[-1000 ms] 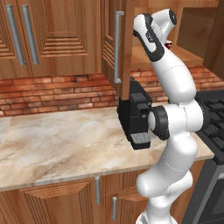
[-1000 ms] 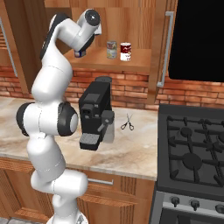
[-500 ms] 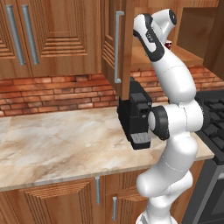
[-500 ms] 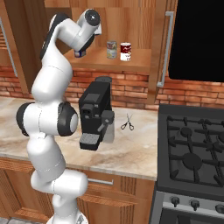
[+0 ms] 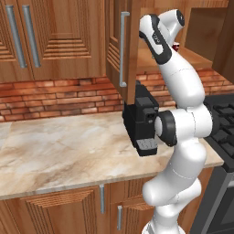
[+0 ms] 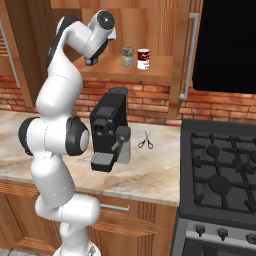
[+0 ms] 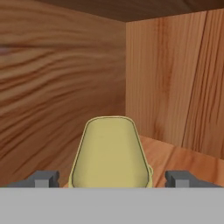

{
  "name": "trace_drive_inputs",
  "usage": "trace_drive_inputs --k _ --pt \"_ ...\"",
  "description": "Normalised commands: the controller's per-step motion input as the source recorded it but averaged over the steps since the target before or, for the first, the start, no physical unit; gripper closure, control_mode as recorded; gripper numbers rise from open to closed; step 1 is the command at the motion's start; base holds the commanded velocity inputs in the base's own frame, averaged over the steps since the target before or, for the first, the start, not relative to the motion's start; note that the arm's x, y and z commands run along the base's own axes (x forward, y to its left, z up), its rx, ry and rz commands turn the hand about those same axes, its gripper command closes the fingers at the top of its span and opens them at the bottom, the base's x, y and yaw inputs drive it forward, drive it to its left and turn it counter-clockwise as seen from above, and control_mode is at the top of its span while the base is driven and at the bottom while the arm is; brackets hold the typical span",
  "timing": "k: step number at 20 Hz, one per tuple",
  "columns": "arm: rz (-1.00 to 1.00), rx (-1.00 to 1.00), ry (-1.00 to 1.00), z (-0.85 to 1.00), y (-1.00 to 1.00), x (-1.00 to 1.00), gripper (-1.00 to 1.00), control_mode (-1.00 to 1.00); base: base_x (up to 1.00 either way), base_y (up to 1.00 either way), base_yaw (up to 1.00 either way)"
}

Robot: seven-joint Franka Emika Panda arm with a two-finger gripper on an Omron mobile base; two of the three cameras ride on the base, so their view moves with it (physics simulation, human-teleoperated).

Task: Stack two cans on top of the other two cans in the cabinet.

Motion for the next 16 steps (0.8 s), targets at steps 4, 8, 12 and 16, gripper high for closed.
trace_drive_inputs --k 4,8,12,16 --pt "0.0 0.0 0.0 0.0 0.0 0.0 -1.0 -1.0 0.0 0.0 0.0" --pt "0.0 0.0 0.0 0.0 0.0 0.0 -1.0 -1.0 0.0 0.0 0.0" --pt "0.0 0.0 0.0 0.0 0.0 0.0 -1.0 -1.0 0.0 0.0 0.0" --pt "0.0 0.0 0.0 0.0 0.0 -0.02 -1.0 -1.0 0.0 0.0 0.0"
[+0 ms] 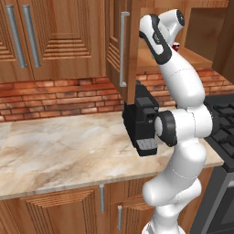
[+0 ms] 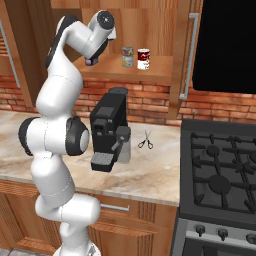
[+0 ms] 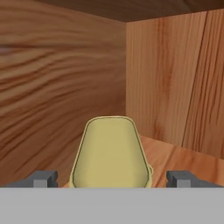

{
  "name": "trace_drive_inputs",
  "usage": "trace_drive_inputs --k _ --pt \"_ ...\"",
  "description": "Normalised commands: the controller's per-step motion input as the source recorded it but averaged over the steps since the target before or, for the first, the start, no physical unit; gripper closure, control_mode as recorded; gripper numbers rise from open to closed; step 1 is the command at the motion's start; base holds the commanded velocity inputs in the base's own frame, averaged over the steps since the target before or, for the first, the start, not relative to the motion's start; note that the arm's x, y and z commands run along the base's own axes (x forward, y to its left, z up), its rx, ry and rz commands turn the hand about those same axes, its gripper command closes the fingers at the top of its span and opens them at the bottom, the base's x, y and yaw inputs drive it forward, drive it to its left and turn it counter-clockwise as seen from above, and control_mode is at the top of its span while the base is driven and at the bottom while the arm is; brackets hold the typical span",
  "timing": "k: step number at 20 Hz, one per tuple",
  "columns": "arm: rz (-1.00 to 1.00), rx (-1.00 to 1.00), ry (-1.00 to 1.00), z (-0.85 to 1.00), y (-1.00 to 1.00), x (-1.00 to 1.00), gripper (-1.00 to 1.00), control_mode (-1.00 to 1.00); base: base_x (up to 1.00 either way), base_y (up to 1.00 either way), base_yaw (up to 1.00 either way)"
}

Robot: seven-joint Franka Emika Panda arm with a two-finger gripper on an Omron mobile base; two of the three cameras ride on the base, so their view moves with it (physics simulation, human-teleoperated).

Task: Stack two cans on top of the other two cans in the cabinet.

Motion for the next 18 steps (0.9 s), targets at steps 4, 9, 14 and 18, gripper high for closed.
trace_drive_inputs --k 4,9,14,18 --pt "0.0 0.0 0.0 0.0 -0.02 -0.06 -1.0 -1.0 0.0 0.0 0.0" --pt "0.0 0.0 0.0 0.0 -0.01 -0.01 -1.0 -1.0 0.0 0.0 0.0" --pt "0.0 0.0 0.0 0.0 -0.05 -0.06 -1.0 -1.0 0.0 0.0 0.0" --pt "0.0 0.0 0.0 -0.09 -0.01 -0.2 -1.0 -1.0 0.0 0.0 0.0"
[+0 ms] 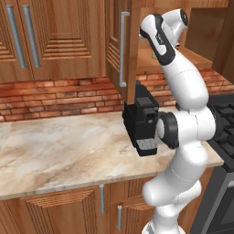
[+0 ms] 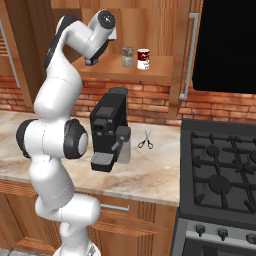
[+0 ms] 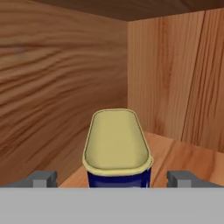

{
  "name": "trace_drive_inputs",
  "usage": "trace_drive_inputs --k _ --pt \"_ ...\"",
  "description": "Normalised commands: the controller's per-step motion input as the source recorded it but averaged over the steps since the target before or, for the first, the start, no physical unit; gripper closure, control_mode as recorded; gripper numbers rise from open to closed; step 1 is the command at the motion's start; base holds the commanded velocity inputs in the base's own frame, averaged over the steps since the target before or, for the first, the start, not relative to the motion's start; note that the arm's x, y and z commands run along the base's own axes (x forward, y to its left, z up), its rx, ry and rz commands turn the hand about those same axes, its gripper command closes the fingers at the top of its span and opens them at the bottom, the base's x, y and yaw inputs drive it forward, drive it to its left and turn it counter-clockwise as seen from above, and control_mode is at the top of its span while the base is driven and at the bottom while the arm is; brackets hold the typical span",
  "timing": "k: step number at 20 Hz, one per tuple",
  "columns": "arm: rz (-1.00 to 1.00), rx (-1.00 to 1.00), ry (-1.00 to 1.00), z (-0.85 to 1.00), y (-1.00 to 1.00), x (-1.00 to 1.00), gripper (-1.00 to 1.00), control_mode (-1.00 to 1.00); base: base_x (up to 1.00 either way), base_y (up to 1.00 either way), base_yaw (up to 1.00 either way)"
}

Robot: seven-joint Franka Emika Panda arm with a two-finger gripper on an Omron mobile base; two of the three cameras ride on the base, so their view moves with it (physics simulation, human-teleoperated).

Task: Stack two cans on top of the other two cans in the cabinet.

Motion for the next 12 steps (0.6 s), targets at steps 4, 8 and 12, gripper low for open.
trace_drive_inputs --k 4,8,12 --pt "0.0 0.0 -0.01 -0.04 0.0 -0.24 -1.0 -1.0 0.0 0.0 0.0" --pt "0.0 0.0 0.0 -0.05 -0.01 -0.17 -1.0 -1.0 0.0 0.0 0.0" --pt "0.0 0.0 0.0 0.0 -0.09 -0.19 -1.0 -1.0 0.0 0.0 0.0"
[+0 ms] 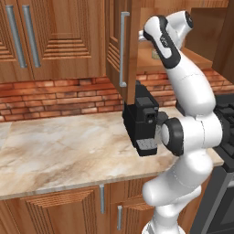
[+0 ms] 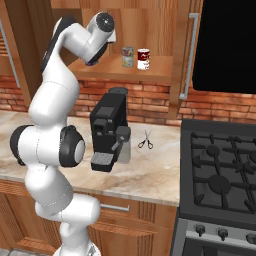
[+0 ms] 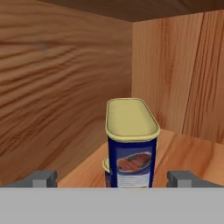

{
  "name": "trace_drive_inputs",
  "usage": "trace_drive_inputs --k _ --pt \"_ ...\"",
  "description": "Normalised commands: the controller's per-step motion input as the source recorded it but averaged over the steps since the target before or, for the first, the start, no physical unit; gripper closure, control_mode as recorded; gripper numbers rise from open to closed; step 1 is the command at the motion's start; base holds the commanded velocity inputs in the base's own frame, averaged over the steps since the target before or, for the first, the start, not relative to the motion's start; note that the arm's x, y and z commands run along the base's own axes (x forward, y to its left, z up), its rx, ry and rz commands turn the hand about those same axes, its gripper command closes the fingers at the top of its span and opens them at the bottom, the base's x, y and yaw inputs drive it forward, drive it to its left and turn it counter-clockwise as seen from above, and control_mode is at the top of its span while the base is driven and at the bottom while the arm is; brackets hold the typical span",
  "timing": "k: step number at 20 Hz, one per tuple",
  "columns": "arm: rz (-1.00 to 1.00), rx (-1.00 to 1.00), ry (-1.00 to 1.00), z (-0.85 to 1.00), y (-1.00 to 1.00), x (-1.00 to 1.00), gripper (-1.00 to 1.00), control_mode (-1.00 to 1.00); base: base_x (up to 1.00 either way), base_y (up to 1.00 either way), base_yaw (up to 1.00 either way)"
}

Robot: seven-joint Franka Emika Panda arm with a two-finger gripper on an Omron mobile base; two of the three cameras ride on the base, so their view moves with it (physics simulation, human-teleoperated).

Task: Stack two cans on top of the other two cans in the cabinet.

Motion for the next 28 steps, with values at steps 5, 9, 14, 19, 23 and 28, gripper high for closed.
trace_drive_inputs --k 5,9,14,19,23,28 --pt "0.0 0.0 0.0 0.0 -0.18 -0.23 -1.0 -1.0 0.0 0.0 0.0" --pt "0.0 0.0 0.0 -0.02 -0.19 -0.13 -1.0 -1.0 0.0 0.0 0.0" --pt "0.0 0.0 0.0 -0.01 -0.16 -0.12 -1.0 -1.0 0.0 0.0 0.0" --pt "0.0 0.0 0.0 -0.02 -0.16 -0.09 -1.0 -1.0 0.0 0.0 0.0" --pt "0.0 0.0 0.0 -0.1 -0.14 -0.09 -1.0 -1.0 0.0 0.0 0.0" --pt "-0.01 0.0 0.0 -0.03 -0.18 -0.18 -1.0 -1.0 0.0 0.0 0.0"
